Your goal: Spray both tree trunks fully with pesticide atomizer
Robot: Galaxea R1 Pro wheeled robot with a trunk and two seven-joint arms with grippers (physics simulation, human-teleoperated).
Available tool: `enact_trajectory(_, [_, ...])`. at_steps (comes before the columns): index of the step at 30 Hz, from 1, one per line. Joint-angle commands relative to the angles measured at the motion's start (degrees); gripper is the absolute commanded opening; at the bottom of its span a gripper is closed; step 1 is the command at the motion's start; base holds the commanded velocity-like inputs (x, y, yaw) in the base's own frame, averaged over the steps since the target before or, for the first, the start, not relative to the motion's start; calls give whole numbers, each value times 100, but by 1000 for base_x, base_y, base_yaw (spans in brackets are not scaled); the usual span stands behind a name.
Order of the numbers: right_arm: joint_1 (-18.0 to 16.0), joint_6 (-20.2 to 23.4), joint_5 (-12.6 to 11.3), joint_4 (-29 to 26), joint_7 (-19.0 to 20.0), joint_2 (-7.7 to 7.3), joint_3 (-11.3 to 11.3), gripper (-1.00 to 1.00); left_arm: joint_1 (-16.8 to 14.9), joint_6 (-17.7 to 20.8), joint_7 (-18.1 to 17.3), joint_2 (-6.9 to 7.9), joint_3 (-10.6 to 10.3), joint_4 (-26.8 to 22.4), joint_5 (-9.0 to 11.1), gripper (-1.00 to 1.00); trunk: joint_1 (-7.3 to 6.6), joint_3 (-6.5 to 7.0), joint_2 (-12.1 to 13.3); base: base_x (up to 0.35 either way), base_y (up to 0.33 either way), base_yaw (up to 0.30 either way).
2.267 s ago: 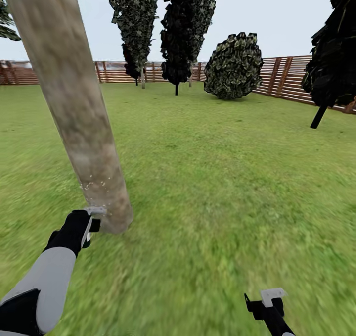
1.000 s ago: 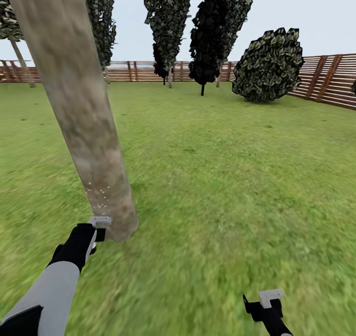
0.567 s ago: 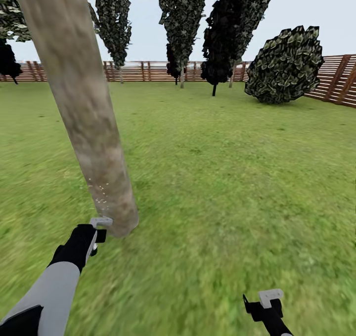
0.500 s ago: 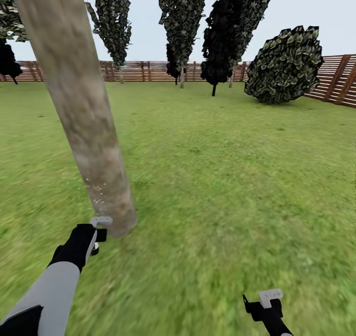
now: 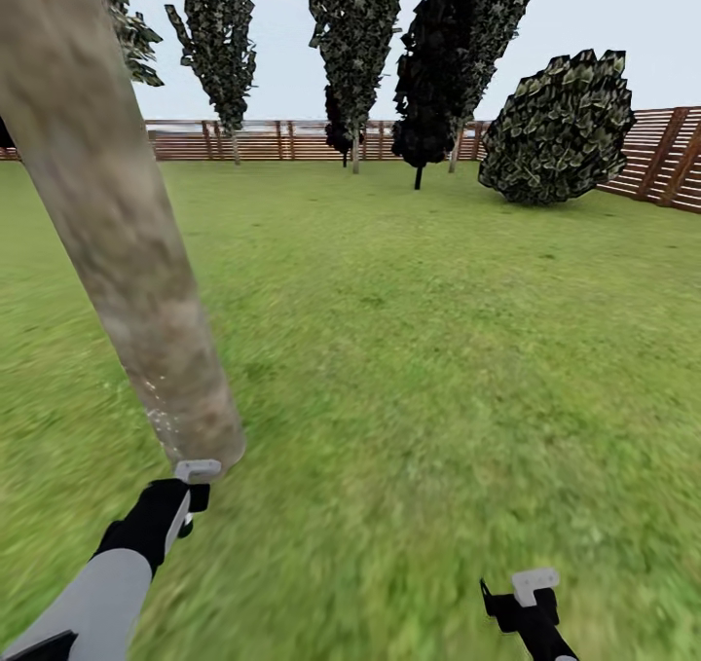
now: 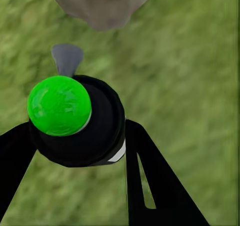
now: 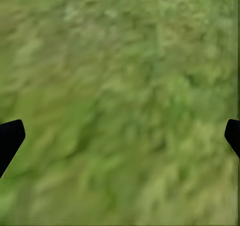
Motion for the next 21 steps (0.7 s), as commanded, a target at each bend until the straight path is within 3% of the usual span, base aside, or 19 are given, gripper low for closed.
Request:
enact_trajectory(1, [0,0,0,0,1,0,0,100,12,-1,20,1,23,2,4,-100,0,0,0,233,-200,0])
enact_trajectory(4, [2,0,0,0,2,7,0,100,115,-13,118,-4,212,-3,14,-100,0,0,0,233,-200,7])
enact_trajectory(5, [3,0,0,0,2,9,0,100,141,-322,157,-5,240,-5,26,-100,0,0,0,233,-200,241])
enact_trajectory(7, [1,0,0,0,2,9,0,100,147,-536,235,-19,243,-2,33,-100,0,0,0,233,-200,265])
enact_trajectory(18, [3,0,0,0,2,9,0,100,148,-564,492,-62,251,7,68,-100,0,0,0,229,-201,276])
enact_trajectory(21, [3,0,0,0,2,9,0,100,150,-564,494,-66,252,7,77,-100,0,0,0,13,-256,277])
